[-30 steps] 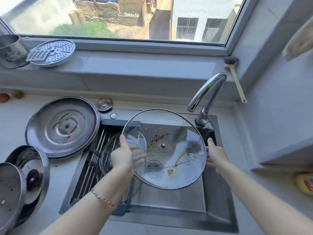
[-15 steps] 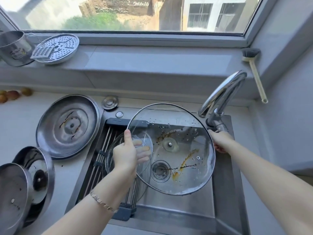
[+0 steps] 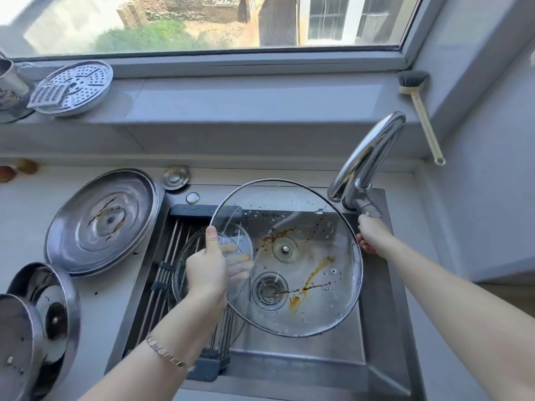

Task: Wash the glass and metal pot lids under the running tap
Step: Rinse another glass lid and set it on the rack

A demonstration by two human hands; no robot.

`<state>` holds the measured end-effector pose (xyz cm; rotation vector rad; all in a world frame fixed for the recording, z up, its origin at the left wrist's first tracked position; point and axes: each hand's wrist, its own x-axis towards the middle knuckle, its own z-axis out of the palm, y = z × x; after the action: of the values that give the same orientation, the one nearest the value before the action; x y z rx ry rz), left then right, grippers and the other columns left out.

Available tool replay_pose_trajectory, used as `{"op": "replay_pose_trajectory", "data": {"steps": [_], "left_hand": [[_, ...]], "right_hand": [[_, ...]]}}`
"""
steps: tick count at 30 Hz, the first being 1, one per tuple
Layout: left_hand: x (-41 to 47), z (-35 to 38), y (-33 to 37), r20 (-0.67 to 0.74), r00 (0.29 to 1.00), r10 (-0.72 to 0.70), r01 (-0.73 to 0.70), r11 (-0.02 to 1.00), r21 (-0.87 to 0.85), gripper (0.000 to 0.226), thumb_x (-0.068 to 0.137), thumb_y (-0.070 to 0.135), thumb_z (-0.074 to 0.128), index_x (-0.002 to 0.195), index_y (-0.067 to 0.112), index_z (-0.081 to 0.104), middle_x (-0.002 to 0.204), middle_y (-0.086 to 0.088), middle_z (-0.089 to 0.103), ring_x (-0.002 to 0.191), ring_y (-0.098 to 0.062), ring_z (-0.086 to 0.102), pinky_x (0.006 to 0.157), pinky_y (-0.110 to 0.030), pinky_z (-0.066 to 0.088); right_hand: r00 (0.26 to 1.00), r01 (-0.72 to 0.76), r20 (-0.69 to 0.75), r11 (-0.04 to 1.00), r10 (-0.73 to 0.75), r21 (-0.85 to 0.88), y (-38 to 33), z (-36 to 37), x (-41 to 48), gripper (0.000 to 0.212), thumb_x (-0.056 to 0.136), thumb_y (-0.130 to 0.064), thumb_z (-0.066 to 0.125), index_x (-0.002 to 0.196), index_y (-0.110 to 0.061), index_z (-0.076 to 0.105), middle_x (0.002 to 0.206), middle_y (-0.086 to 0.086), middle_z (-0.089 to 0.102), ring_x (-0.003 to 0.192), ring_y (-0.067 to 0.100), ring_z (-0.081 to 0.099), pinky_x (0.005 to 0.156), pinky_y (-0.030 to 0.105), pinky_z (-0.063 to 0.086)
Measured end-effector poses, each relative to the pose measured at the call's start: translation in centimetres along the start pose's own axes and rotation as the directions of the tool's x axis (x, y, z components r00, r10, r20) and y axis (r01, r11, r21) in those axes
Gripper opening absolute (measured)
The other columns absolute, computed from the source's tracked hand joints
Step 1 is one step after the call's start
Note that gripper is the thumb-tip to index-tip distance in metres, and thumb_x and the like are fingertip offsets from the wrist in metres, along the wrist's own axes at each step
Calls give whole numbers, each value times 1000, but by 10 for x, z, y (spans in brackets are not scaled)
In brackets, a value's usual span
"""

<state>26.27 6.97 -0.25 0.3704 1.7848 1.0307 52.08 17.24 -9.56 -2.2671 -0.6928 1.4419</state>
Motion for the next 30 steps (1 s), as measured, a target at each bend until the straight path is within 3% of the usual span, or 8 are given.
{"op": "replay_pose_trajectory", "data": {"steps": [15,17,19,21,23,26,27,30], "left_hand": [[3,3,-3,12,1000,-26,26,1000,-9,62,92,55,34,90,-1,61,79,-21,70,59,-26,70,45,-27,55],[3,2,-3,14,1000,-25,25,1000,-15,63,92,55,34,90,-1,61,79,-21,70,55,-24,70,44,-26,54],[2,1,-4,10,1000,-21,21,1000,-14,62,92,54,35,90,-2,62,77,-21,70,52,-22,69,43,-25,53],[1,1,-4,7,1000,-20,20,1000,-15,62,92,54,35,90,-2,62,77,-20,69,51,-21,68,42,-25,53],[0,2,-6,2,1000,-29,29,999,-26,62,92,54,36,90,-2,61,76,-21,69,50,-22,68,41,-25,52],[-8,10,-7,5,1000,-30,30,999,-30,59,92,54,36,83,1,62,72,-18,70,53,-24,68,41,-25,53],[-10,13,-8,1,1000,-18,18,1000,-23,59,92,53,38,81,2,64,67,-15,70,52,-24,68,42,-26,54],[-17,14,-8,-4,1000,18,-18,1000,-18,57,92,49,42,75,1,66,65,-14,69,50,-22,67,47,-31,57]], "right_hand": [[993,117,26,993,-116,-30,14,-6,9,25,88,-22,36,65,-12,41,55,5,38,45,17,29,45,23,25],[995,102,-11,993,-103,-55,10,-5,0,30,90,-30,38,83,-5,52,72,13,54,59,25,47,56,31,40],[967,120,-187,958,-172,-261,9,-2,-10,49,92,-39,40,118,2,47,115,21,54,103,35,51,89,40,42],[841,330,-292,859,-456,-392,9,7,-34,57,92,-40,41,130,3,39,132,22,42,123,36,37,104,43,31],[692,600,-110,653,-714,-463,13,22,-65,58,91,-43,34,133,-3,41,138,14,42,130,29,36,111,45,29],[578,781,403,337,-710,-526,34,58,-112,69,94,-55,18,149,-15,9,157,-2,1,145,15,-1,119,36,-1],[492,839,517,223,-701,-497,42,70,-127,74,90,-61,10,149,-17,0,155,-4,-11,144,12,-12,118,33,-7],[254,912,639,-41,-726,-409,48,86,-144,78,86,-63,-2,147,-15,1,154,-1,-5,143,15,-9,116,31,-5]]}}
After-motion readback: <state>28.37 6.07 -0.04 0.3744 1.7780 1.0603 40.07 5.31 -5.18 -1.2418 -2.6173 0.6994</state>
